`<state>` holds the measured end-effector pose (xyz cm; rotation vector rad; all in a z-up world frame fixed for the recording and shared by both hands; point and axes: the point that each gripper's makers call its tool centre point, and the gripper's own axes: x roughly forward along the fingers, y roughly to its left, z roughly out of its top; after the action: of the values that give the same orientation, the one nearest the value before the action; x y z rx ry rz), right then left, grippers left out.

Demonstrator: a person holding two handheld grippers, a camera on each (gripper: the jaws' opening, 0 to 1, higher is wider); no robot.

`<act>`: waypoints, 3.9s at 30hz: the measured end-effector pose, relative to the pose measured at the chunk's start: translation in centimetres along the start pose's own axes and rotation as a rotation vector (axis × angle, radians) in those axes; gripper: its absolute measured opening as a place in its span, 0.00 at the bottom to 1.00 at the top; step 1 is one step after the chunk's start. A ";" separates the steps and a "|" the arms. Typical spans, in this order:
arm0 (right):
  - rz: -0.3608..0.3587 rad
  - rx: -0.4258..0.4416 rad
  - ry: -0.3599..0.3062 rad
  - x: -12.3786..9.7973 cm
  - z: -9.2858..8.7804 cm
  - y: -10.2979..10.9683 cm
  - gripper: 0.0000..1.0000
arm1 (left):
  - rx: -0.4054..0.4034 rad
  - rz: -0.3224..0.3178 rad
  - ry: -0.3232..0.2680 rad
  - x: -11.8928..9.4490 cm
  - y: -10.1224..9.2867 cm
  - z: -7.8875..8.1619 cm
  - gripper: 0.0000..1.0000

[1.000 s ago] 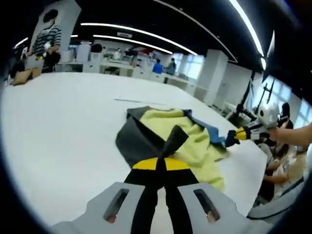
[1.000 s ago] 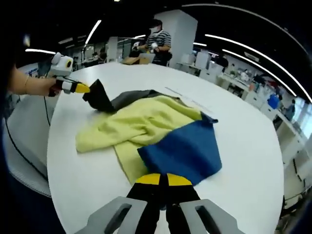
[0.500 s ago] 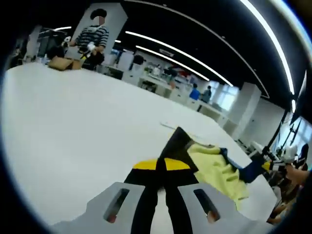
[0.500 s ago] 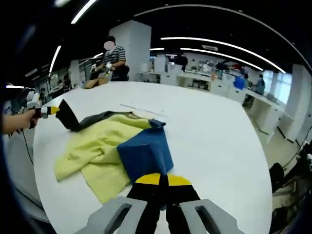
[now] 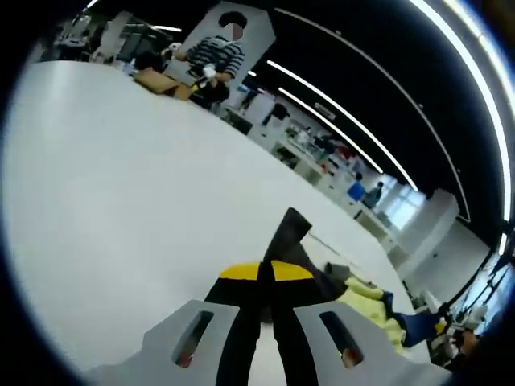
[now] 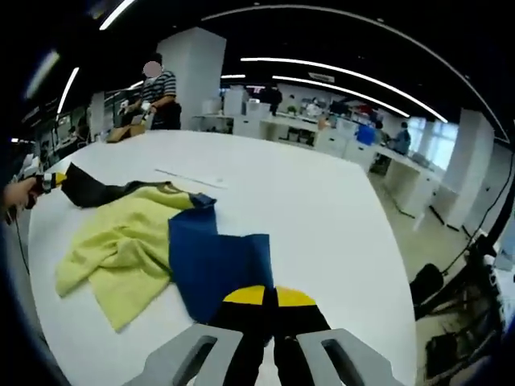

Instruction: Fold the garment on the visible template until the final outline fits inside the template.

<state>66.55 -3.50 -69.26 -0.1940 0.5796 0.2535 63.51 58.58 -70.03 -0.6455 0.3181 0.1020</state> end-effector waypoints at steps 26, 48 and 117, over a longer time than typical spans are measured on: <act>-0.195 0.173 0.132 1.6 -4.3 -9.2 0.00 | 0.099 0.084 -0.046 2.2 4.0 2.2 0.00; -0.224 0.181 0.207 0.3 -6.5 -11.5 0.00 | 0.215 0.089 -0.048 2.2 6.3 3.6 0.00; 0.358 0.014 0.144 -2.6 -5.9 17.2 0.57 | 0.761 -0.590 0.407 -8.3 -11.9 -16.5 0.50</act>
<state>56.44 10.88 -74.47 -0.0941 0.7582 0.5855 53.62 39.17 -72.99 0.0260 0.5070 -0.6976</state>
